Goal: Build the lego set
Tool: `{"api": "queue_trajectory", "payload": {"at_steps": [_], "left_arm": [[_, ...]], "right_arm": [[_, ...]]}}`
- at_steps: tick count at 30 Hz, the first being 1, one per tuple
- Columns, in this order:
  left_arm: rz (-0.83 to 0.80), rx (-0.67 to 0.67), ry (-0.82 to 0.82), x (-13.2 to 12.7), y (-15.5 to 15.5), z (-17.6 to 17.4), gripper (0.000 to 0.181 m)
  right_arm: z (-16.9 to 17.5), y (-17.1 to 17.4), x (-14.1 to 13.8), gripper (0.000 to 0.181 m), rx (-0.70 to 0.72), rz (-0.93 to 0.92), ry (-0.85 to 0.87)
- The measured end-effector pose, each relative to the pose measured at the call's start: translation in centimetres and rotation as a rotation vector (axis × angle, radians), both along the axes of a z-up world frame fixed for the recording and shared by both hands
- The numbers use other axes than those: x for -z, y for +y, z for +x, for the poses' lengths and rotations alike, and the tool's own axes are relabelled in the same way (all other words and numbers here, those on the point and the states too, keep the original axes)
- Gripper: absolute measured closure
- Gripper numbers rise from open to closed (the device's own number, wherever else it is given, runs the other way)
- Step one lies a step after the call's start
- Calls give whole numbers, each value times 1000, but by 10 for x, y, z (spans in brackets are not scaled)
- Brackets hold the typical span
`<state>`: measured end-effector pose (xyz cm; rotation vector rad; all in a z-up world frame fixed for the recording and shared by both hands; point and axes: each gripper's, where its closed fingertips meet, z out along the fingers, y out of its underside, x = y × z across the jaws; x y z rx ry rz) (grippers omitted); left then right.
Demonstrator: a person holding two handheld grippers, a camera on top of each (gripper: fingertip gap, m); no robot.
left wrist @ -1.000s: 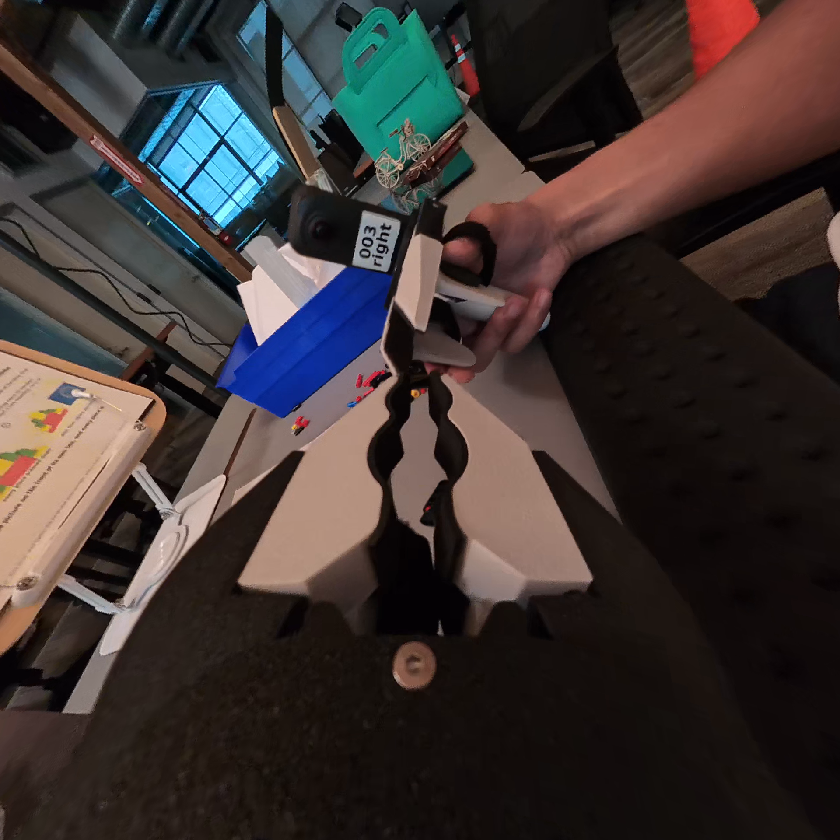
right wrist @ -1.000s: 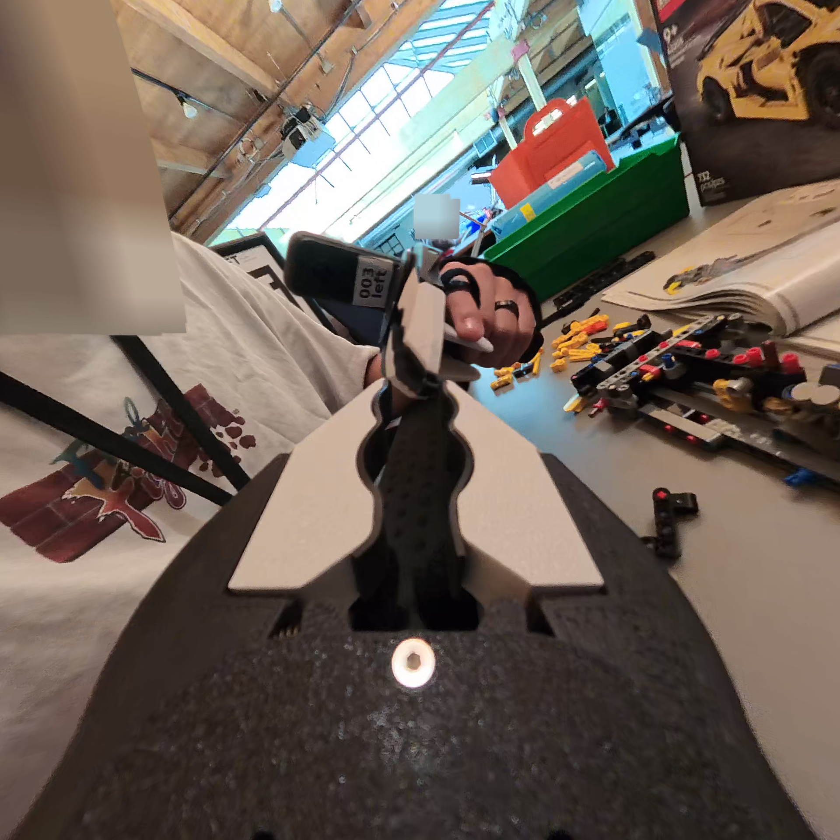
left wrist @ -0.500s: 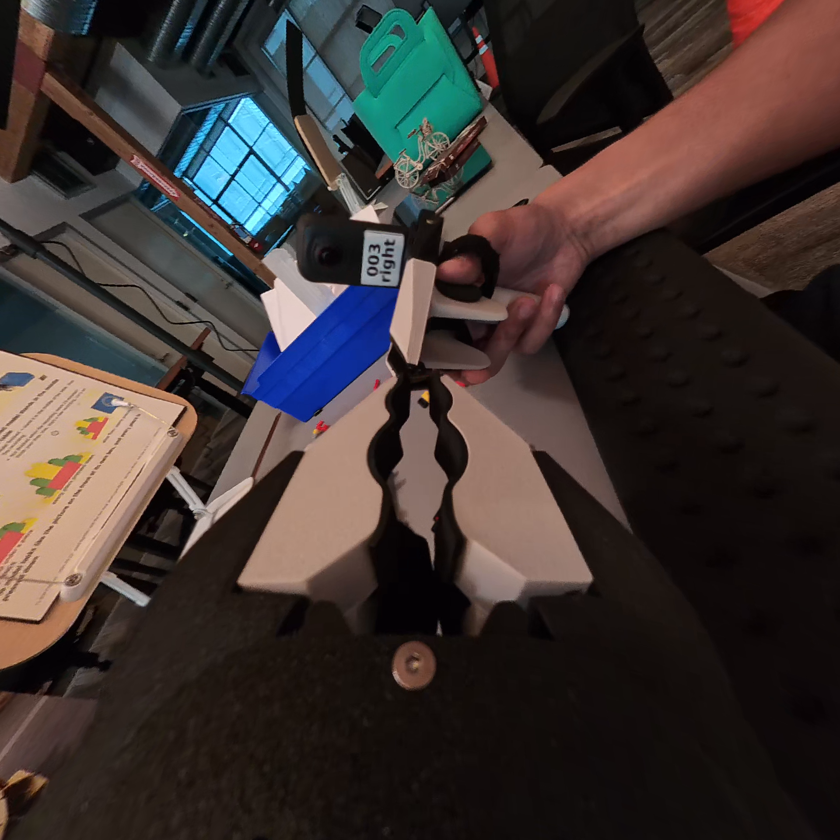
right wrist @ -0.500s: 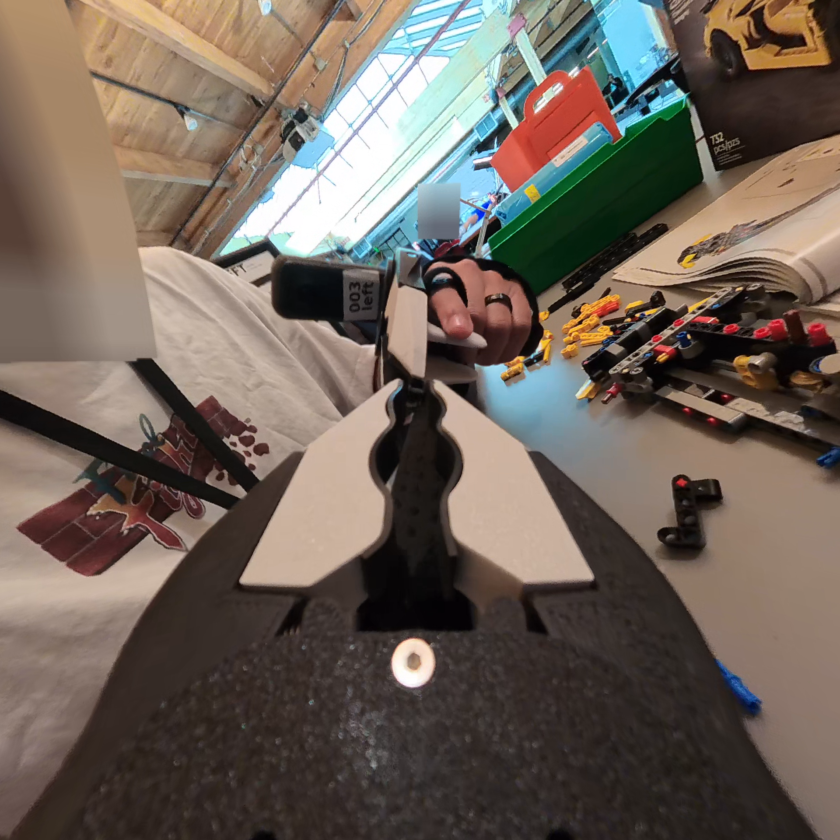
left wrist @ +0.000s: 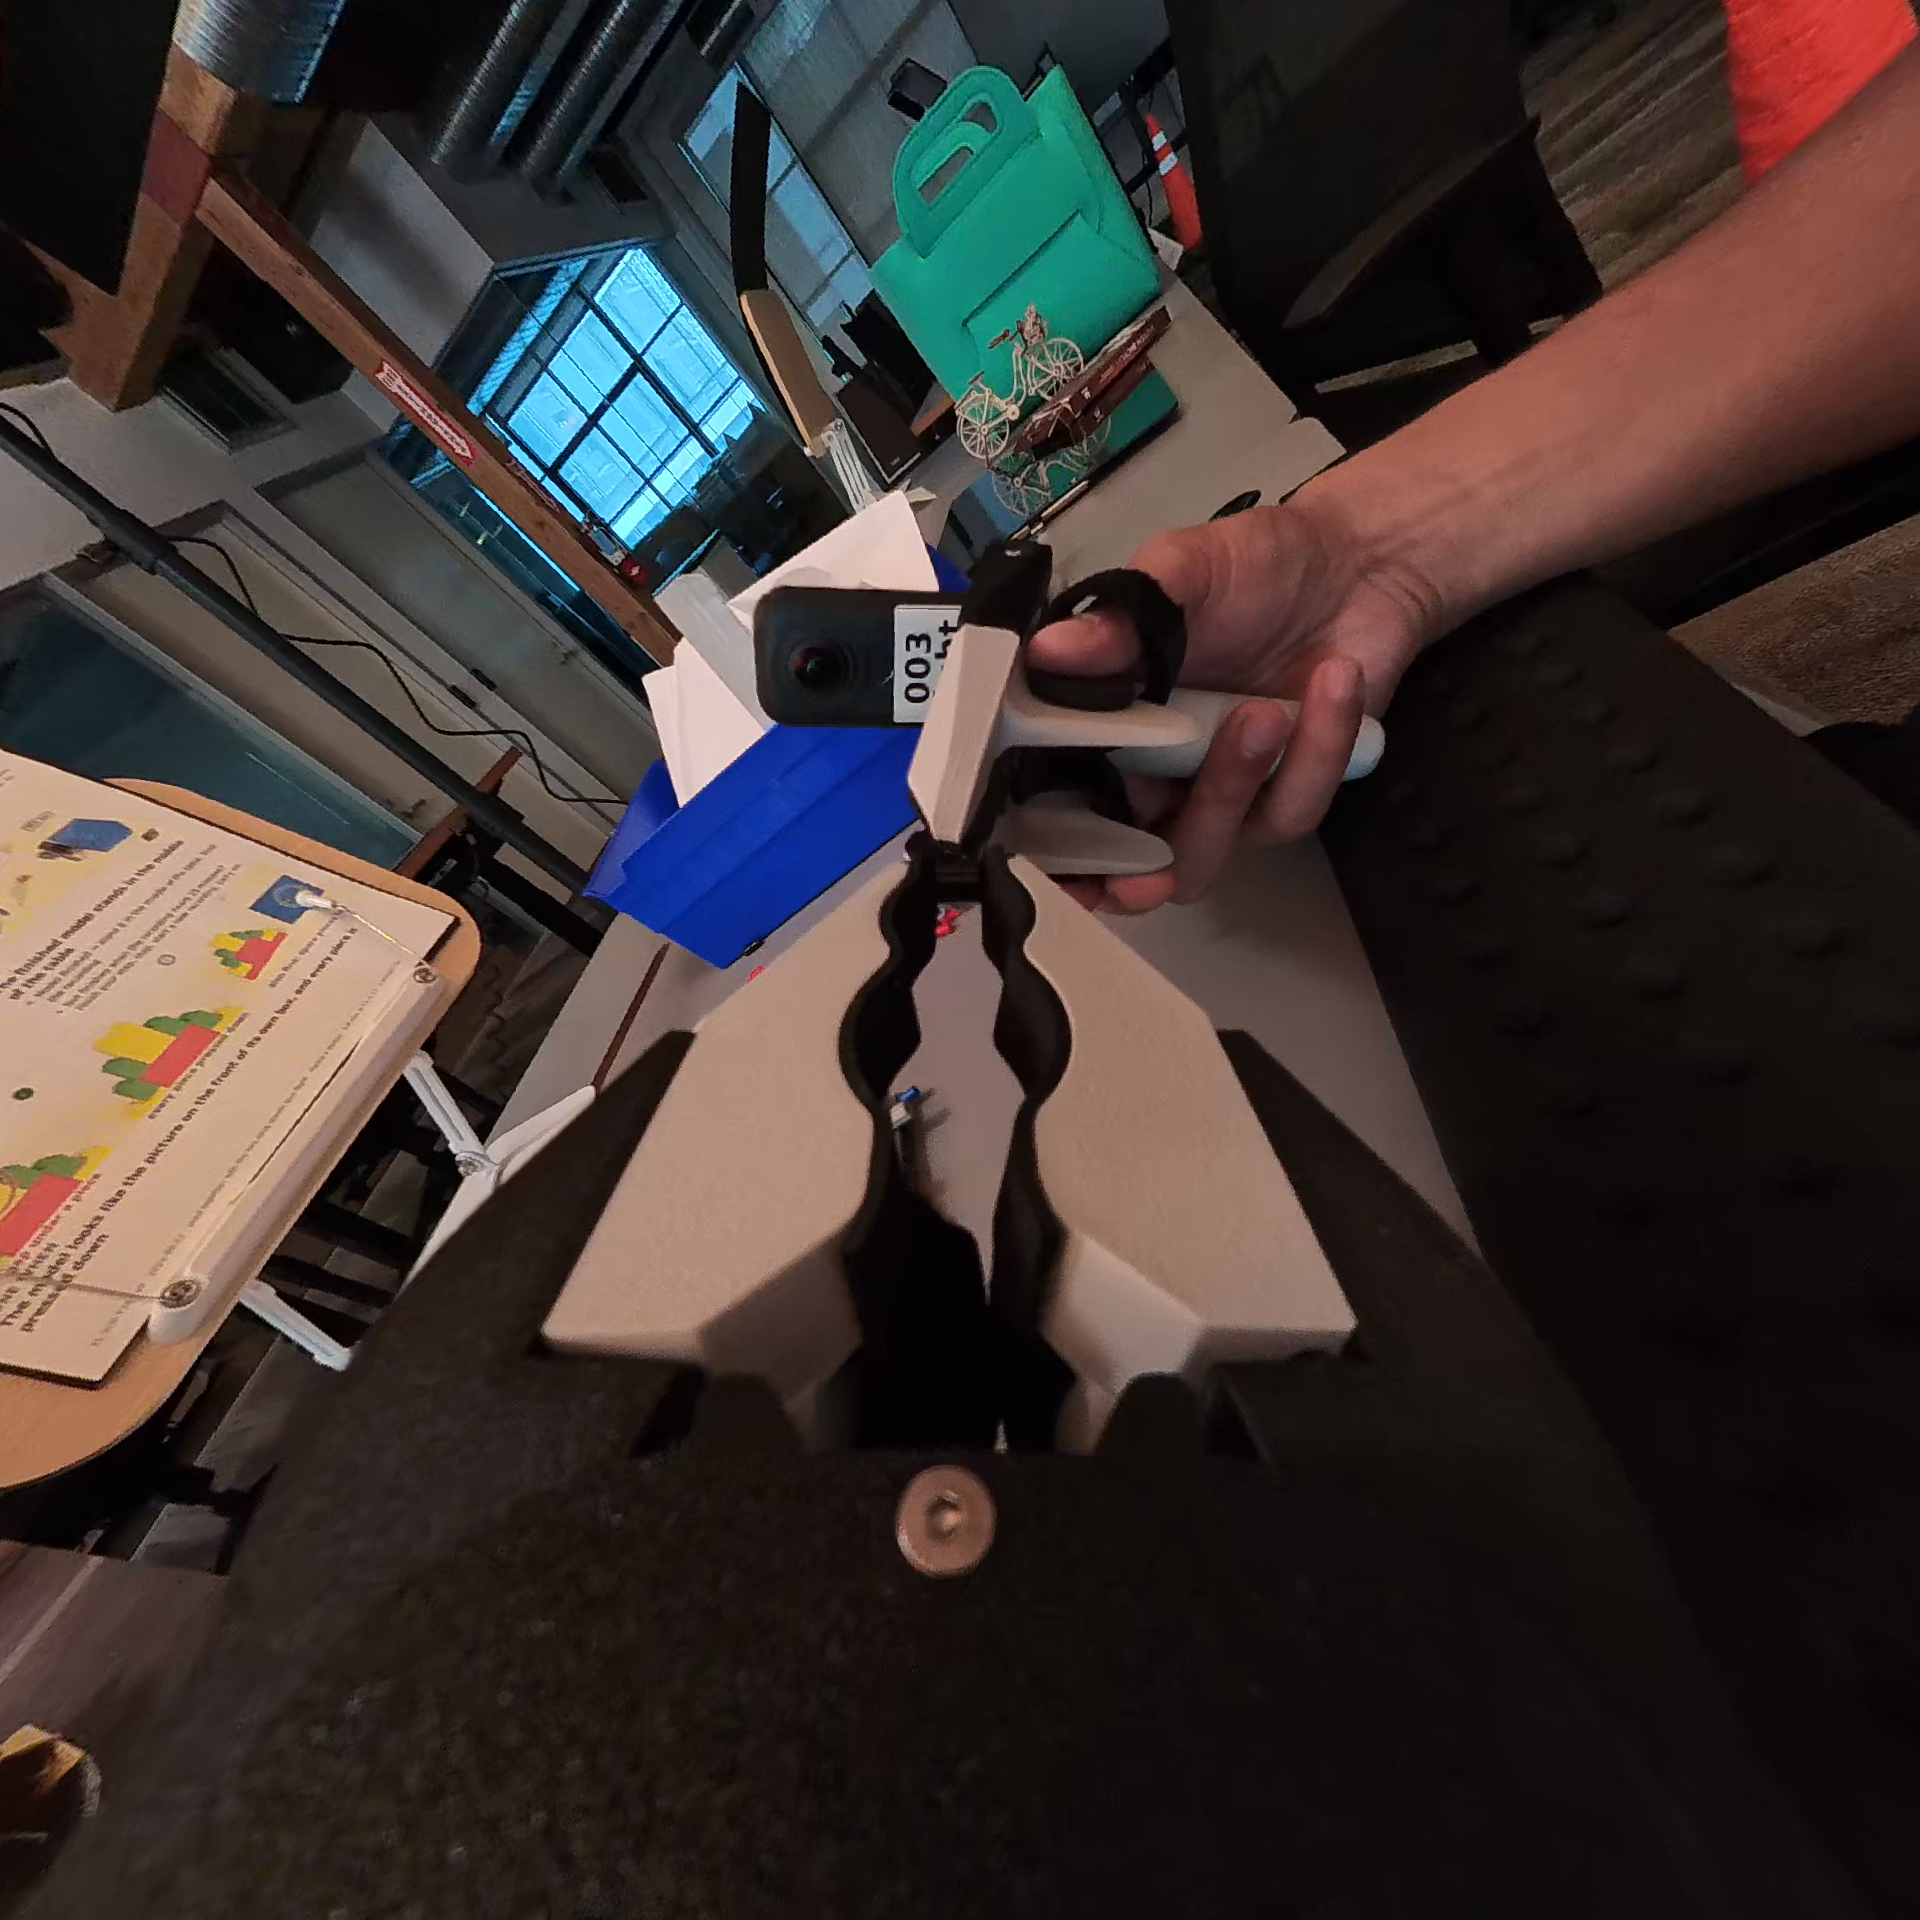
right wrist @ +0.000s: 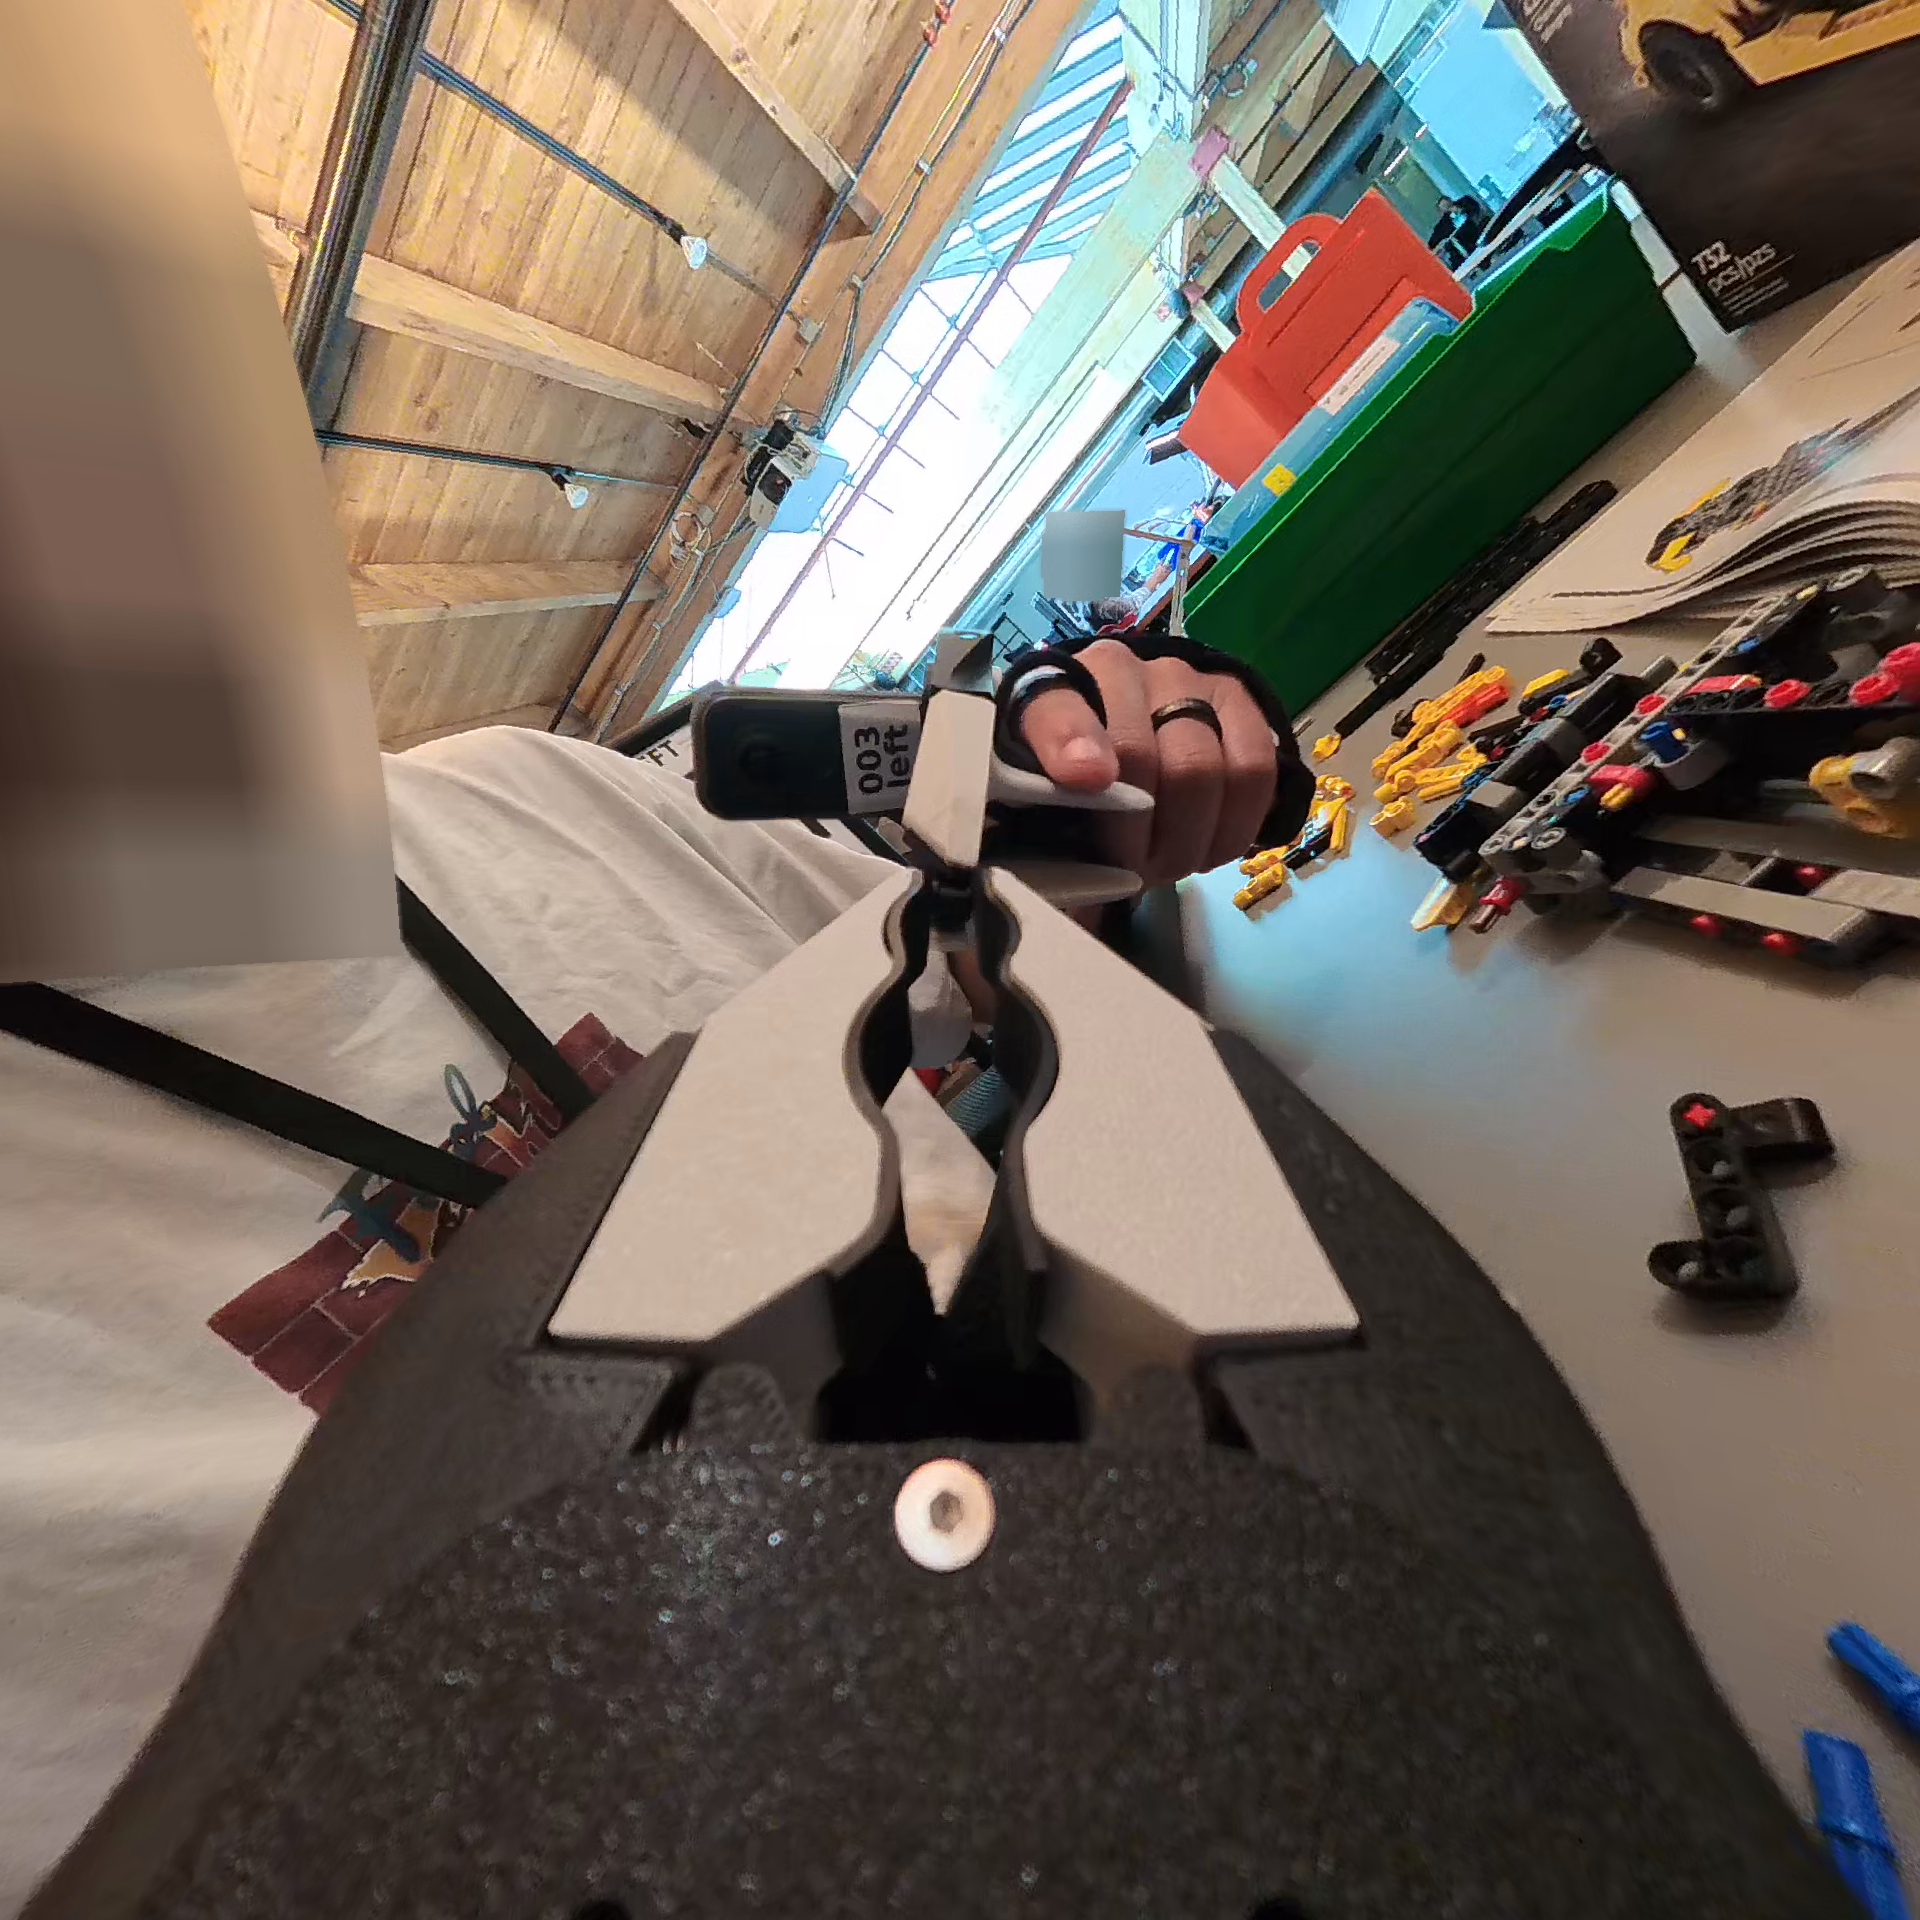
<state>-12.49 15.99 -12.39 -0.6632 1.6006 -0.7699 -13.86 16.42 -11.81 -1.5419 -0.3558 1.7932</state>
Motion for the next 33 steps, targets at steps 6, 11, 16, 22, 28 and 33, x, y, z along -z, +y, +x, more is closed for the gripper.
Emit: {"api": "queue_trajectory", "payload": {"at_steps": [6,11,16,22,28,33], "left_arm": [[7,-13,-1,-2,1,0,174],[-5,21,-21,-5,-6,-2,174],[-16,44,-22,-4,-12,-2,175],[-69,71,-3,-5,-15,-3,175],[-200,17,67,0,2,-1,175],[-286,-105,258,37,29,6,175]], "right_arm": [[-2,-3,1,173,-13,20,-15],[-4,-10,-3,175,-59,29,4],[-8,-16,-3,175,-132,-5,28],[1,-9,-4,163,-78,10,18],[71,16,14,162,330,189,-406],[99,-5,79,162,309,234,-1059]]}}
